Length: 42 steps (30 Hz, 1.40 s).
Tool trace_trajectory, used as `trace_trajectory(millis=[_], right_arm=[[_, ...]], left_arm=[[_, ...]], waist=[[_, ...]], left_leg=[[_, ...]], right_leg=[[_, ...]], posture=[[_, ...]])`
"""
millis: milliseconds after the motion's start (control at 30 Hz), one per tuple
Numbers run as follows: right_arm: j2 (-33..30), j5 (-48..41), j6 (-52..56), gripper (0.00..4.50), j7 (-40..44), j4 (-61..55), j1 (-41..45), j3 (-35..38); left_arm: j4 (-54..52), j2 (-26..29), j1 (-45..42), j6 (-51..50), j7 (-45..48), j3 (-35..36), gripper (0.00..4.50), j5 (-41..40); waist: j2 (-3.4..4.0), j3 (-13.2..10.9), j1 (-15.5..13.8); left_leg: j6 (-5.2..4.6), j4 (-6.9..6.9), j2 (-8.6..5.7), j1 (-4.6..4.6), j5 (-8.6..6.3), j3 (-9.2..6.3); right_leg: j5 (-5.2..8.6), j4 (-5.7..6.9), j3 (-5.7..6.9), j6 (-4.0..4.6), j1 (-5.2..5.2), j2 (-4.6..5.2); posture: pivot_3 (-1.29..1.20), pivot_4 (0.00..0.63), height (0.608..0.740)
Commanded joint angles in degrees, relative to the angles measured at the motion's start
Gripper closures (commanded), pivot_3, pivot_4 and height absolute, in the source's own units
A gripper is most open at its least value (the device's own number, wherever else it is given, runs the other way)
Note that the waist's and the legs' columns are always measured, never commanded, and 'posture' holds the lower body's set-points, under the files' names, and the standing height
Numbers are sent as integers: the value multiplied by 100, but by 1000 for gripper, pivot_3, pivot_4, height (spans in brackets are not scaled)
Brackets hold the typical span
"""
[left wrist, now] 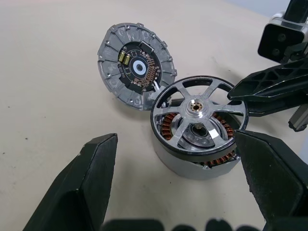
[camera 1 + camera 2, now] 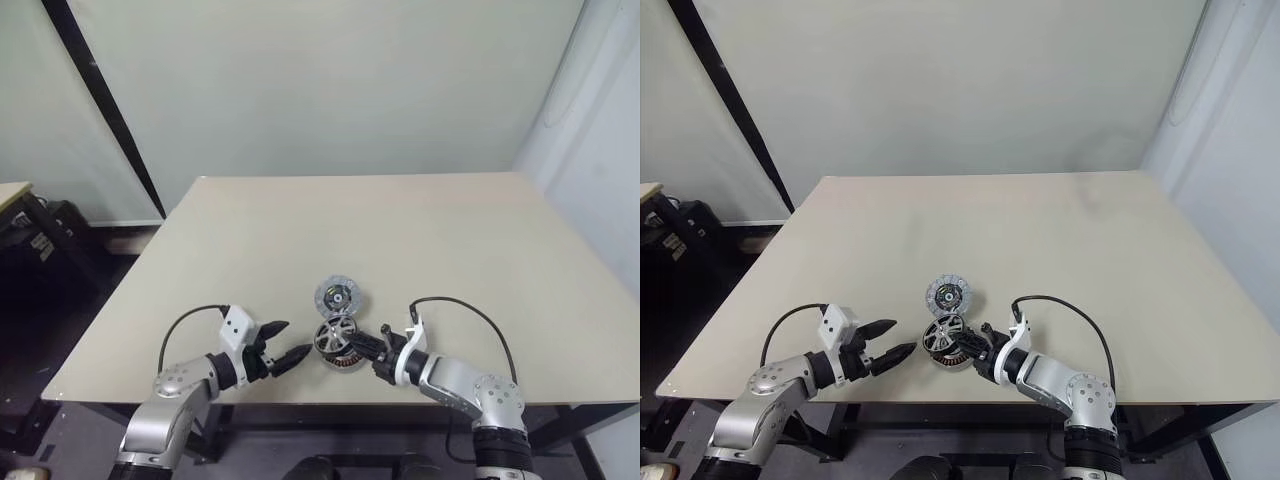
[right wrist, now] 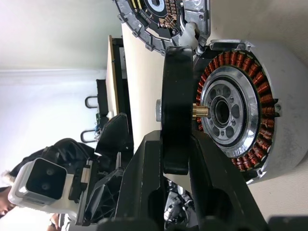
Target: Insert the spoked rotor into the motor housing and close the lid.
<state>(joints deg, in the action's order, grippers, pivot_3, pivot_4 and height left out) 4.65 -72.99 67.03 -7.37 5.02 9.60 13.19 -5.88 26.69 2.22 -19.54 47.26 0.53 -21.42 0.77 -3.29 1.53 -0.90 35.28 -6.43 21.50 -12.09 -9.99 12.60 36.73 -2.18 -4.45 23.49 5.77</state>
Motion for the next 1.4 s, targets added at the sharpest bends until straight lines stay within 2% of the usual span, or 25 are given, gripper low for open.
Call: trace_trajectory(millis=[33,533,567,600,667,700,767,1067,1233,1400], right_arm=[[36,-29,-32,4126,16,-75,-17,58],[-49,-175,16,4126,46,-152,-73,144],[-55,-150,-1,3401,37,-170,-78,137],[-81,-151,15,3240,93,-179,-77,119],[-84,-156,6,2618,85,-208,-85,113],[-81,-169,-7,2036,71,-224,-85,119],[-68,-220,-36,1709,28,-282,-77,159],[-367,-210,-149,1709,361,-1054,9,57],[-195,-310,-198,1709,342,-1145,146,-141],[8,51,-262,1709,241,-999,227,-490]], left_arm=[[-20,13,-99,81,50,3,365,-30],[6,-14,-127,88,71,-17,365,-15],[8,-18,-128,91,71,-18,365,-14],[6,-21,-126,93,70,-20,365,-14],[1,-23,-125,92,68,-21,365,-12],[0,-27,-126,93,65,-23,365,-10],[-3,-36,-125,94,59,-28,365,-9],[-5,-57,-124,83,51,-33,365,-7],[17,-71,-148,84,55,-51,365,-3],[19,-71,-158,82,48,-65,365,-9]], waist=[[0,0,0],[2,4,-15],[2,4,-15],[2,4,-13],[2,4,-8],[1,4,-2],[2,5,9],[1,5,2],[1,5,16],[1,6,14]], left_leg=[[0,0,0,0,0,1],[0,1,-4,0,0,-1],[0,1,-4,0,0,-1],[0,1,-3,0,0,-2],[0,1,-3,2,0,-1],[-1,1,-2,1,0,0],[0,1,3,0,0,2],[-1,2,2,2,1,1],[0,3,5,0,0,3],[0,2,5,1,0,2]], right_leg=[[0,0,0,0,0,0],[0,-1,0,0,-1,2],[0,-1,0,0,-1,2],[0,-1,0,0,-1,1],[0,0,-1,0,-2,1],[0,0,-1,0,-2,1],[0,2,0,0,-2,-1],[0,1,-1,0,-2,-1],[0,2,0,0,-3,-1],[0,3,0,0,0,-2]], posture=[[0,0,740],[0,0,740],[0,0,740],[0,0,740],[0,0,740],[0,0,740],[0,0,740],[0,0,740],[0,0,740],[0,0,740]])
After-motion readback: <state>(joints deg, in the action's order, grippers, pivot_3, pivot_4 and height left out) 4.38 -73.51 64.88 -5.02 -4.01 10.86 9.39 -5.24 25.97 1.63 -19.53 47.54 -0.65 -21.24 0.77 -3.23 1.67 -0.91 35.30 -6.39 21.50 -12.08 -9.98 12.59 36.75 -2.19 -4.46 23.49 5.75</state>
